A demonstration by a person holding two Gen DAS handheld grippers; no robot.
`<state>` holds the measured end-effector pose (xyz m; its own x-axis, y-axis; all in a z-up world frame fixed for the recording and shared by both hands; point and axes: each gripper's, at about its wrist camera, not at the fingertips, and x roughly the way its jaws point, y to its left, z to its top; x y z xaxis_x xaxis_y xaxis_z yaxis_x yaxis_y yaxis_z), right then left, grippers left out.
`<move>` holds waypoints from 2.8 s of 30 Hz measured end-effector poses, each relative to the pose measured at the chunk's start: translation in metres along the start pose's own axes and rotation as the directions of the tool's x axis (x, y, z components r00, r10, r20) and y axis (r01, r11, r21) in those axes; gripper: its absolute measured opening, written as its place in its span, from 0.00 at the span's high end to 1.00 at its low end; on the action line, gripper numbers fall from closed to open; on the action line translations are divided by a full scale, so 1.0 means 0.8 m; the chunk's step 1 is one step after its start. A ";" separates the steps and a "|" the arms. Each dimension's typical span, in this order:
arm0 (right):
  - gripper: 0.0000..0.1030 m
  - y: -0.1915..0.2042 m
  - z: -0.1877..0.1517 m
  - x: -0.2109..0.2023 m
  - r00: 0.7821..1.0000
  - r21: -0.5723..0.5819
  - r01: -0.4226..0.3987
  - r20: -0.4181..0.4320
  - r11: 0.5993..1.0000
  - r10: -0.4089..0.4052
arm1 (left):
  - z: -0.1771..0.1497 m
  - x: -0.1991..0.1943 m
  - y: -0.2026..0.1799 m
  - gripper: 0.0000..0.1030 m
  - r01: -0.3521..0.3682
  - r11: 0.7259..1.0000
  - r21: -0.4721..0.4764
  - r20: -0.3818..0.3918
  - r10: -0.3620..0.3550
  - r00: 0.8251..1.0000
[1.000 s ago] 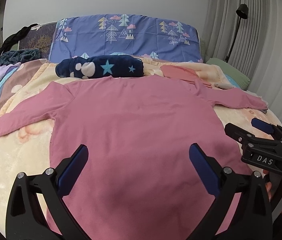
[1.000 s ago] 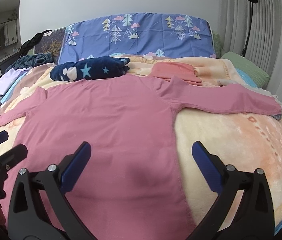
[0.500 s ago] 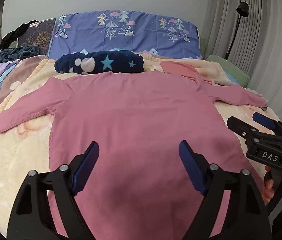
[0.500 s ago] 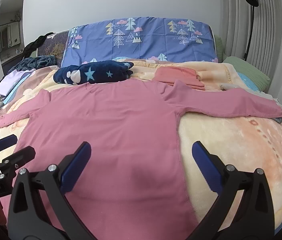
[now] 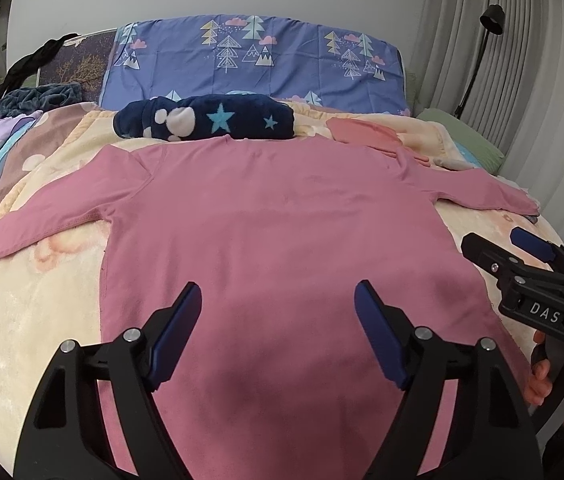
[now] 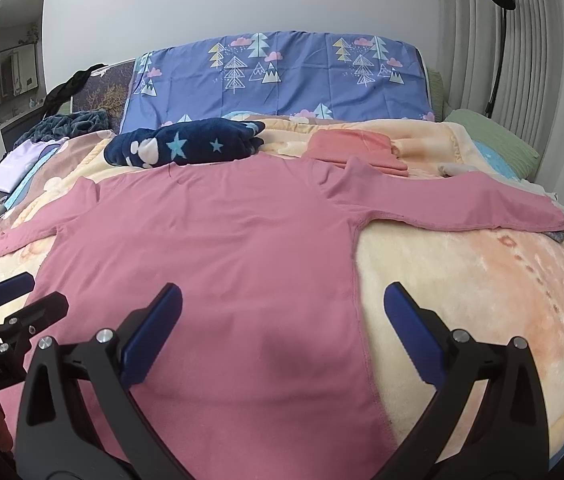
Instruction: Fold small clothes
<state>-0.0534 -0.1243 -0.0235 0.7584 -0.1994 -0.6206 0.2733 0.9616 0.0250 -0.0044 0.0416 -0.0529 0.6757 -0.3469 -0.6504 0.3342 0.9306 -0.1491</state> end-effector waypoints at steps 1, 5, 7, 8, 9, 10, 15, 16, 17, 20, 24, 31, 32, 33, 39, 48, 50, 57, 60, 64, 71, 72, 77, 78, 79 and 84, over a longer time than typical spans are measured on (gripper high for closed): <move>0.02 0.000 0.000 0.000 1.000 -0.001 0.001 0.000 1.000 -0.001 | 0.000 0.001 0.001 0.22 -0.002 1.000 -0.006 -0.004 0.002 1.000; 0.02 0.000 -0.001 0.002 1.000 0.003 0.004 -0.001 1.000 -0.004 | 0.000 0.007 0.011 0.22 -0.002 0.999 -0.033 -0.020 0.002 1.000; 0.02 -0.001 -0.001 0.004 1.000 0.003 0.005 -0.004 1.000 -0.005 | 0.000 0.005 0.025 0.22 -0.001 0.998 -0.062 -0.007 0.001 1.000; 0.02 -0.002 -0.001 0.005 1.000 0.003 0.006 -0.006 1.000 -0.006 | 0.000 0.004 0.036 0.22 -0.010 0.997 -0.083 -0.003 0.009 1.000; 0.02 -0.004 -0.002 0.006 1.000 0.002 0.009 -0.008 1.000 -0.009 | 0.001 0.004 0.052 0.22 -0.023 0.993 -0.114 -0.002 0.023 1.000; 0.02 -0.006 -0.003 0.006 1.000 0.001 0.012 -0.009 1.000 -0.012 | 0.000 0.005 0.076 0.22 -0.042 0.986 -0.159 -0.004 0.042 0.999; 0.02 -0.020 -0.006 0.015 0.999 0.025 0.039 -0.026 0.999 -0.038 | -0.019 -0.006 0.232 0.57 -0.109 0.883 -0.456 -0.043 0.100 0.994; 0.02 -0.021 -0.007 0.018 0.999 0.035 0.040 -0.035 0.999 -0.039 | -0.027 -0.013 0.269 0.60 -0.096 0.840 -0.533 -0.033 0.092 0.995; 0.02 -0.022 -0.007 0.021 0.998 0.040 0.039 -0.042 0.998 -0.038 | -0.031 -0.019 0.291 0.60 -0.083 0.811 -0.580 -0.021 0.087 0.996; 0.02 -0.015 -0.011 0.029 0.997 0.018 0.038 -0.062 0.999 -0.037 | -0.050 -0.043 0.380 0.60 -0.035 0.678 -0.734 0.051 0.106 0.993; 0.02 -0.005 -0.013 0.035 0.996 -0.022 0.042 -0.076 0.999 -0.043 | -0.064 -0.067 0.471 0.54 -0.053 0.496 -0.867 0.073 0.232 0.970; 0.02 -0.008 -0.011 0.042 0.993 -0.010 0.072 -0.093 0.997 -0.072 | -0.069 -0.050 0.570 0.53 -0.082 0.299 -0.951 0.012 0.298 0.954; 0.02 -0.007 -0.011 0.043 0.993 -0.012 0.074 -0.095 0.997 -0.075 | -0.073 -0.043 0.575 0.53 -0.070 0.272 -0.960 0.013 0.292 0.956; 0.02 -0.006 -0.011 0.044 0.992 -0.017 0.078 -0.097 0.997 -0.079 | -0.074 -0.037 0.579 0.54 -0.045 0.252 -0.967 0.033 0.294 0.955; 0.02 -0.006 -0.012 0.050 0.990 -0.023 0.082 -0.110 0.996 -0.084 | -0.055 -0.022 0.580 0.85 0.027 0.315 -0.949 0.121 0.283 0.951; 0.02 -0.029 -0.011 0.060 0.989 0.039 0.105 -0.113 0.994 -0.100 | 0.147 -0.003 0.297 0.99 0.191 0.881 -0.434 0.262 -0.080 0.962; 0.02 -0.031 -0.010 0.060 0.989 0.047 0.102 -0.109 0.994 -0.096 | 0.165 0.013 0.207 0.98 0.262 0.914 -0.310 0.224 -0.198 0.954; 0.02 -0.048 -0.014 0.057 0.988 0.057 0.112 -0.117 0.992 -0.104 | 0.126 0.117 -0.011 0.70 0.321 0.945 -0.066 -0.031 -0.324 0.946; 0.02 -0.059 -0.013 0.056 0.991 0.088 0.077 -0.119 0.993 -0.066 | 0.096 0.144 -0.031 0.69 0.285 0.959 0.000 -0.124 -0.283 0.951; 0.06 -0.068 0.000 0.069 0.989 0.172 -0.037 -0.132 0.984 0.060 | 0.083 0.146 -0.019 0.64 0.251 0.967 0.043 -0.146 -0.242 0.959; 0.49 -0.030 0.076 0.162 0.866 0.243 -0.395 -0.224 0.886 0.447 | 0.079 0.143 -0.025 0.50 0.215 0.965 0.153 -0.141 -0.194 0.971; 0.49 -0.022 0.086 0.182 0.834 0.270 -0.432 -0.244 0.861 0.495 | 0.079 0.145 -0.029 0.50 0.205 0.964 0.170 -0.140 -0.182 0.973; 0.40 0.001 0.115 0.264 0.734 0.388 -0.481 -0.313 0.787 0.603 | 0.081 0.149 -0.051 0.50 0.178 0.938 0.298 -0.130 -0.145 0.981; 0.40 0.007 0.117 0.281 0.710 0.411 -0.488 -0.327 0.770 0.624 | 0.081 0.153 -0.056 0.50 0.169 0.930 0.327 -0.134 -0.132 0.982; 0.40 0.012 0.117 0.290 0.698 0.427 -0.488 -0.333 0.761 0.634 | 0.081 0.161 -0.061 0.51 0.144 0.921 0.362 -0.134 -0.101 0.986; 0.95 0.043 0.121 0.298 0.709 0.378 -0.486 -0.357 0.788 0.609 | 0.099 0.173 -0.061 1.00 0.154 0.923 0.353 -0.164 -0.101 0.981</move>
<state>0.1941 -0.1571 -0.0948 0.4927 0.5112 -0.7042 0.0702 0.7833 0.6177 0.1246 -0.0610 -0.0768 0.5217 -0.4148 -0.7455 0.6442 0.7645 0.0254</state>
